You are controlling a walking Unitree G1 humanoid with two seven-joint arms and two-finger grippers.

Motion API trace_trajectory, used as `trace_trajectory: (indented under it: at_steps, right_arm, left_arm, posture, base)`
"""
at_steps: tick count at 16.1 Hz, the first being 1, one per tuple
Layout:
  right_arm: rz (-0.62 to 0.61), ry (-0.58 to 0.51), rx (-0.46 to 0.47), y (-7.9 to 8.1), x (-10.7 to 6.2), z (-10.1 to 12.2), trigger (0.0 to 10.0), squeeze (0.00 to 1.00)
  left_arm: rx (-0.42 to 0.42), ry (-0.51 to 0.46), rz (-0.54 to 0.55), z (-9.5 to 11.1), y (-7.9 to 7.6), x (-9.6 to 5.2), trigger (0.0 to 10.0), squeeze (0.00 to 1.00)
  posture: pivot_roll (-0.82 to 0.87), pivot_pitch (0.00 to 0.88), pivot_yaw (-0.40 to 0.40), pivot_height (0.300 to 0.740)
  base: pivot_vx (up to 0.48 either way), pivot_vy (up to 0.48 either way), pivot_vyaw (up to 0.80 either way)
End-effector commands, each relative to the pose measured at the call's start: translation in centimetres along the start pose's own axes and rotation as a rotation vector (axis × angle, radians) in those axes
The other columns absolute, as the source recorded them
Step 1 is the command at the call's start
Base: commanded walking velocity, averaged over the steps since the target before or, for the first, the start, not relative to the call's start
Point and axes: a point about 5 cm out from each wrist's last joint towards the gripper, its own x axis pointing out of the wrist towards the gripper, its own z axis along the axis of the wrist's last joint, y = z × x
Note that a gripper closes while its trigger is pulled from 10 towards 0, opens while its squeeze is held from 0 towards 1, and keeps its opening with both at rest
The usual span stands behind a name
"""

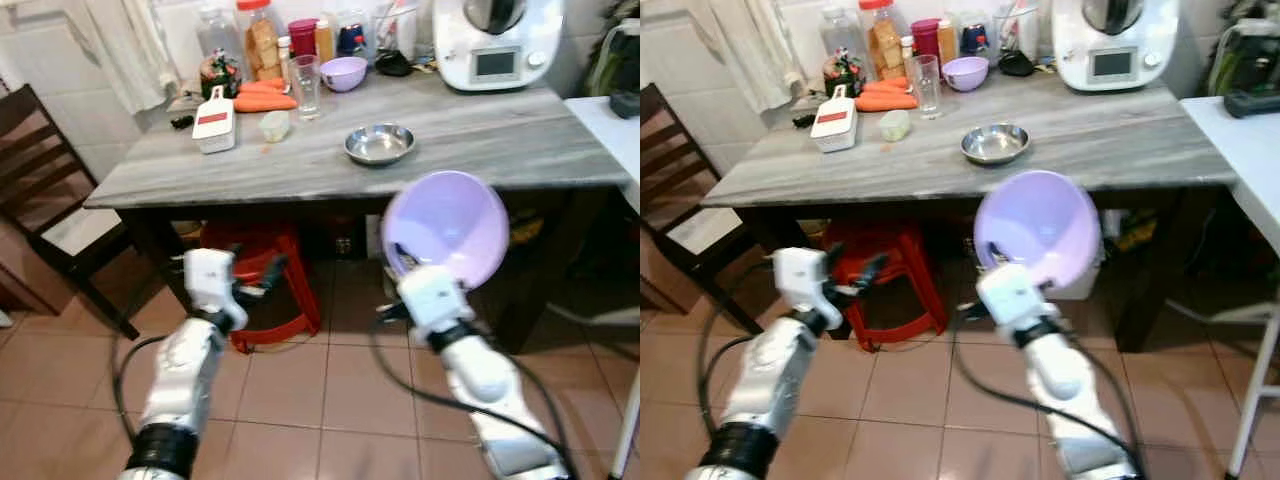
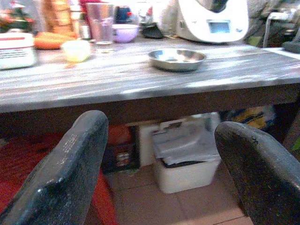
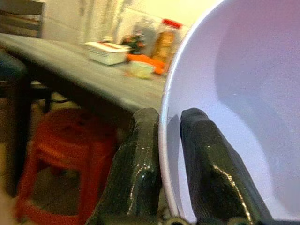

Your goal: Setting the table

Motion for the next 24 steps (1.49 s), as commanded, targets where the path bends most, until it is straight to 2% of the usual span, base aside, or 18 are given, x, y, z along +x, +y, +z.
trace_trajectory:
  at_steps: [1,24]
  right_arm:
    - [0.021,-0.045,0.011,0.67,0.54,1.01,10.0,0.0]
    - [0.036,-0.048,0.011,1.27,0.7,0.99,10.0,0.0]
  left_arm:
    - [0.022,-0.006,0.034,0.51,1.22,-0.31,10.0,0.0]
    - [0.015,0.0,0.012,0.37,0.73,-0.17,10.0,0.0]
  posture:
    - [-0.11,0.0,0.134,0.74]
    - [-0.1,0.0,0.138,0.74]
  base:
    - [0.382,0.0,0.0]
    - [0.384,0.0,0.02]
